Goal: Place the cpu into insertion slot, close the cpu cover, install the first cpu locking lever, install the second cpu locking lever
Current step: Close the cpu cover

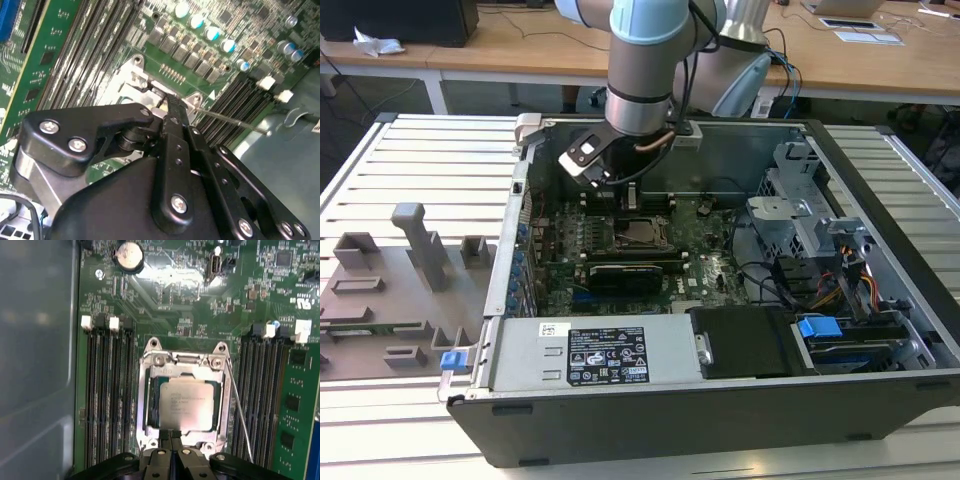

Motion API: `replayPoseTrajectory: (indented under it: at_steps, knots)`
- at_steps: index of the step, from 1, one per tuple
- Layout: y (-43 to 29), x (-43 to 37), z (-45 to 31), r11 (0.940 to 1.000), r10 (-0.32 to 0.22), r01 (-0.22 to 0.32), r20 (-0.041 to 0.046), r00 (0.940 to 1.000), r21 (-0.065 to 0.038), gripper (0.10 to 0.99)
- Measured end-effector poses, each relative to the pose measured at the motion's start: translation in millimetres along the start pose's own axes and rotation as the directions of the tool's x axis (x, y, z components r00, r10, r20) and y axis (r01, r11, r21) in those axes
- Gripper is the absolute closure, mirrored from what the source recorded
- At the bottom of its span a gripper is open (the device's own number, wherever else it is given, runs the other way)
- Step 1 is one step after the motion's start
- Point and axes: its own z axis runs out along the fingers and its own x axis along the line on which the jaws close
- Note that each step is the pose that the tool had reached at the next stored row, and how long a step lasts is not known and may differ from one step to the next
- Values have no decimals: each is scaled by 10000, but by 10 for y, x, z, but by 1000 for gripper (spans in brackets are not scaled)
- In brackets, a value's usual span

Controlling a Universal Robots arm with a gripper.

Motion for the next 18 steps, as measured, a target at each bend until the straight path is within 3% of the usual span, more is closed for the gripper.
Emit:
replayPoseTrajectory:
  at_steps: [5,11,16,18]
  knots:
    - [135,-12,-8,10000,-29,29,-17,10000,1,976]
    - [182,-26,-85,10000,-38,38,-17,10000,7,976]
    - [256,-141,-87,10000,-38,38,-20,10000,44,976]
    - [316,-183,-91,10000,-39,39,-22,10000,71,976]
